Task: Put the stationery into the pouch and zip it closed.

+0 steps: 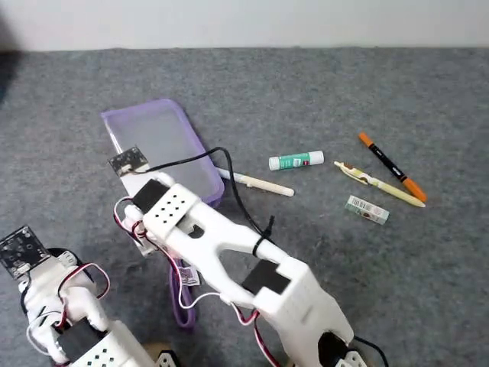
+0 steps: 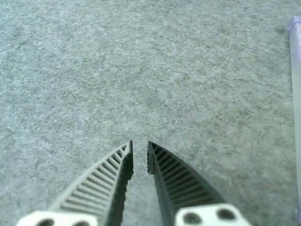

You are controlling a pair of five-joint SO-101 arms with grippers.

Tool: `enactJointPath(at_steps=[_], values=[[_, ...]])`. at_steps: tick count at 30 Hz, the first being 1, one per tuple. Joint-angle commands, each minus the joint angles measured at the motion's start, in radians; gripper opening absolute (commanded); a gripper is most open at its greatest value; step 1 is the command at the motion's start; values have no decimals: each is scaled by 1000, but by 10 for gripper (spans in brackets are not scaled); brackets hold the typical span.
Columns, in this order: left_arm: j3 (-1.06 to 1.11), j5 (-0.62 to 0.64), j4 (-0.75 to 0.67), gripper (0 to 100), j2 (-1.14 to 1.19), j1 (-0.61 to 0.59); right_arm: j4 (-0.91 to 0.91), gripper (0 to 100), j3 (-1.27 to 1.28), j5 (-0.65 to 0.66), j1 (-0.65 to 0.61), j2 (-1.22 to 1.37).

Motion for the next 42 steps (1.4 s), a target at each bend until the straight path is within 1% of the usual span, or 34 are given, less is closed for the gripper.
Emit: enactJointPath(at_steps=[1, 5, 11, 13, 15, 17, 19, 21, 26, 31, 34, 38, 40, 42], values=[[-24, -8, 2, 52, -15, -8, 19, 123, -51, 2, -2, 12], [-24, -8, 2, 52, -15, -8, 53, 122, -51, 2, 1, 41], [-24, -8, 2, 51, -15, -6, 53, 119, -51, 2, 5, 71], [-24, -8, 2, 51, -15, -6, 54, 76, -51, 2, 5, 76], [-24, -8, 2, 51, -15, -6, 68, 0, -51, 3, 22, 67], [-25, -8, 2, 51, -15, 11, 108, 24, -52, 3, 42, 47], [-27, -8, 6, 51, -15, 52, 143, 6, -52, 3, 65, 16], [-27, -8, 6, 51, -15, 110, 179, 9, -52, 11, 84, -31], [-27, -6, 6, 54, -15, 279, 234, 9, -52, 106, 99, -174], [-27, -6, 6, 60, -15, 436, 262, 9, -52, 135, 102, -275], [-27, -2, 6, 111, -15, 499, 277, 8, -52, 138, 102, -300], [-25, 81, 6, 214, -15, 549, 291, 8, -51, 137, 102, -311], [-22, 103, 6, 241, -15, 571, 291, 8, -51, 137, 102, -311], [-21, 124, 6, 243, -15, 600, 291, 8, -52, 137, 102, -312]])
